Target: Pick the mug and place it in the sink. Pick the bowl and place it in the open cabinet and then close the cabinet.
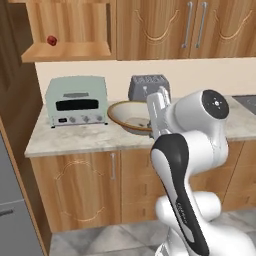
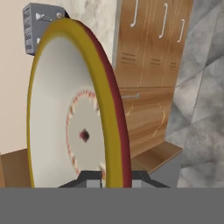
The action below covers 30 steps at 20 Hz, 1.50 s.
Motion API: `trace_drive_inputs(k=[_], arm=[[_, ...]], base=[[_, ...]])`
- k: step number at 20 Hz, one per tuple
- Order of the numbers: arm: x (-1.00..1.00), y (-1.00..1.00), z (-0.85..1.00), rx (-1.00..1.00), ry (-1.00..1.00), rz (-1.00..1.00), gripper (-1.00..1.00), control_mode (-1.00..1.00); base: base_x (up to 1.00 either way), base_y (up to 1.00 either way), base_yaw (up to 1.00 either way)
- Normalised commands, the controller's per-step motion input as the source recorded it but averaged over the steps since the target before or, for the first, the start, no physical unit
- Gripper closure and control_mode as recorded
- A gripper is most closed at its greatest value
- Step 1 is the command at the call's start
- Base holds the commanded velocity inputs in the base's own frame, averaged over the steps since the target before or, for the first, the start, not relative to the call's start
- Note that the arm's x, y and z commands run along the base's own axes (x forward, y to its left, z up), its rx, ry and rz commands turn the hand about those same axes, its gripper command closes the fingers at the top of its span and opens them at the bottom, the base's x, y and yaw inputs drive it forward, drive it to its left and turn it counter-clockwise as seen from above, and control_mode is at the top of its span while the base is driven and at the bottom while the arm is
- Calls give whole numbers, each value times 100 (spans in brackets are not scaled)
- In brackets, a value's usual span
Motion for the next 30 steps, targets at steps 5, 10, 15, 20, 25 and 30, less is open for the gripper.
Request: trace_drive_inputs(k=[5,10,15,20,25,30], arm=[[0,0,0,0,0,0,100,100],[0,0,0,0,0,0,100,100],[0,0,0,0,0,0,100,100],[0,0,0,0,0,0,100,100],[0,0,0,0,0,0,100,100],[0,0,0,0,0,0,100,100]], base=[[87,31,2],[81,24,0],[31,28,0],[16,32,0],[55,11,4],[62,0,4]])
